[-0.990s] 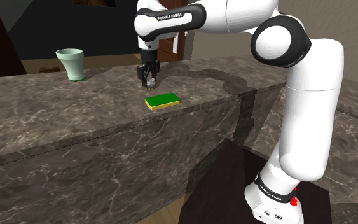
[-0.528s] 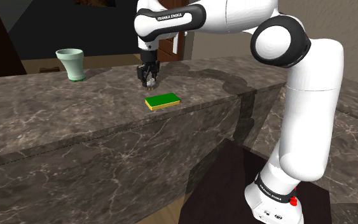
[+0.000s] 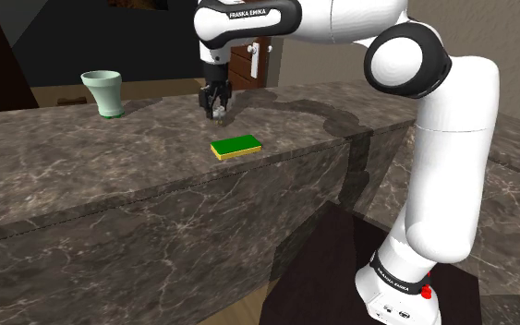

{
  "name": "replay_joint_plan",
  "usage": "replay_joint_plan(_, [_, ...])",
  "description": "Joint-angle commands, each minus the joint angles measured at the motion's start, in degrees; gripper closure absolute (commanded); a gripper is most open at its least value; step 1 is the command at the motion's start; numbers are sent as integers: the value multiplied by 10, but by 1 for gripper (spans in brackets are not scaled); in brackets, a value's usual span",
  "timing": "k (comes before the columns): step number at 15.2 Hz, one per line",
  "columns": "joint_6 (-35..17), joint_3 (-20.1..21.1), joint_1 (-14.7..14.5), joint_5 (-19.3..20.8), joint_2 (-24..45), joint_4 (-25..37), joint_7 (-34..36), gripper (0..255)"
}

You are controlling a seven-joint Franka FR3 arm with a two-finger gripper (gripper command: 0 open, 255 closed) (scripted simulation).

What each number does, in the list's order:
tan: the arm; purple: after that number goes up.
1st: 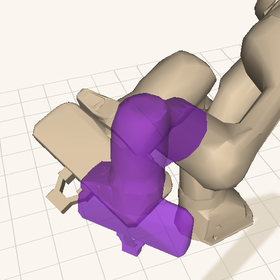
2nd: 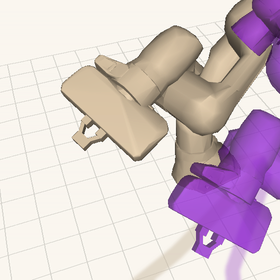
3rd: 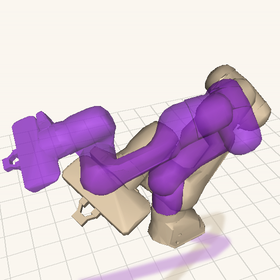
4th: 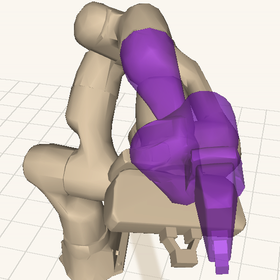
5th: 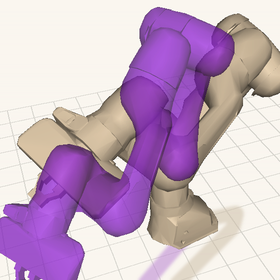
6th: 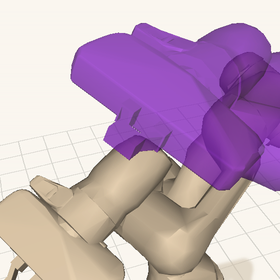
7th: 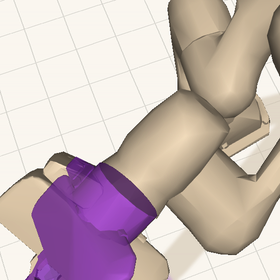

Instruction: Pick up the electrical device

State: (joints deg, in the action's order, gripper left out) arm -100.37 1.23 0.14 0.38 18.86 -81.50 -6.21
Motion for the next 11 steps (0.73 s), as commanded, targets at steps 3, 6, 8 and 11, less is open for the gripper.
replay_joint_plan(3, [32,0,0,0,2,34,-1,255])
replay_joint_plan(6, [57,0,0,0,6,63,-1,255])
replay_joint_plan(8, [75,0,0,0,9,84,-1,255])
replay_joint_plan(11, [85,0,0,0,12,97,-1,255])
